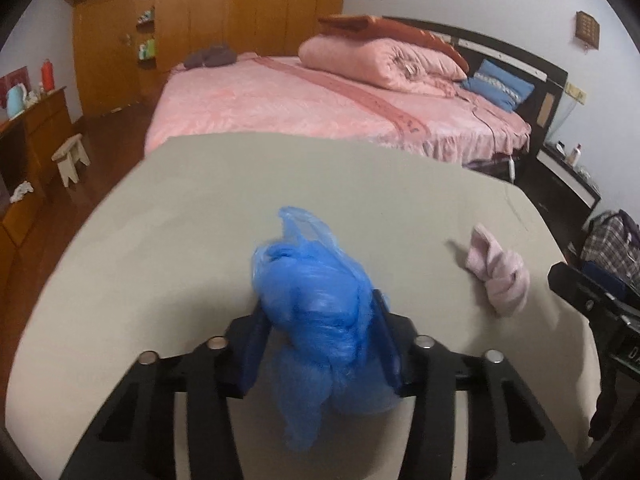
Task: Collect trash
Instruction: 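Grasp the pink tissue with the right tool while the left tool holds the bag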
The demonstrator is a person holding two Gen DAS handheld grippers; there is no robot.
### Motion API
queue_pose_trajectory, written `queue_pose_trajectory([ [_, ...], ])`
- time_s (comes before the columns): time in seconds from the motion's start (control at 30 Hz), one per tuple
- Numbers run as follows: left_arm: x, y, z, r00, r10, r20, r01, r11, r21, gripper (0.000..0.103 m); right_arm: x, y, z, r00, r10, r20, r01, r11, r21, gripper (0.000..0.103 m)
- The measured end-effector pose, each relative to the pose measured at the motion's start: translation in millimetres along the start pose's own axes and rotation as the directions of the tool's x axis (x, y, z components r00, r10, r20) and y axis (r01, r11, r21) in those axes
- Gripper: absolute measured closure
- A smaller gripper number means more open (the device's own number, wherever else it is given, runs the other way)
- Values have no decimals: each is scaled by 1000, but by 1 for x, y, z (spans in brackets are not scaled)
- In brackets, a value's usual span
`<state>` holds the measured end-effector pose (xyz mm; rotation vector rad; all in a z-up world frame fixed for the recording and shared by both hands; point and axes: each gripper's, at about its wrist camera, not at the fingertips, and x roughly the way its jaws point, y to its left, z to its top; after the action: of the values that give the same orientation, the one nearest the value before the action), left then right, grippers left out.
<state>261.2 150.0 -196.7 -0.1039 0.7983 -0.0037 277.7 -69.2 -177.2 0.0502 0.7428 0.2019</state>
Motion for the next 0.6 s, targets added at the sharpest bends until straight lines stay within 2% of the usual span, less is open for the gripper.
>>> queue_pose_trajectory([
  [0.13, -2, 12, 3, 999, 45, 11, -45, 999, 1, 60, 10, 12, 4, 1000, 13, -14, -13, 1000, -23, 5],
  [0.37, 1, 20, 4, 998, 59, 5, -59, 998, -19, 60, 35, 27, 7, 998, -4, -59, 0, 998, -58, 6],
  [0.4, 1, 20, 4, 998, 60, 3, -60, 998, -19, 60, 39, 27, 6, 997, -5, -72, 1, 999, -55, 11],
  [0.43, 2, 20, 4, 998, 61, 1, -61, 998, -18, 60, 41, 27, 5, 996, -4, -84, -1, 999, -54, 22],
  [0.57, 5, 18, 4, 998, 61, -7, -61, 998, -19, 59, 49, 23, 3, 992, 17, -128, -22, 999, -36, 36],
  [0.6, 5, 18, 4, 998, 61, -9, -61, 998, -19, 59, 50, 23, 3, 990, 27, -136, -32, 999, -35, 45],
])
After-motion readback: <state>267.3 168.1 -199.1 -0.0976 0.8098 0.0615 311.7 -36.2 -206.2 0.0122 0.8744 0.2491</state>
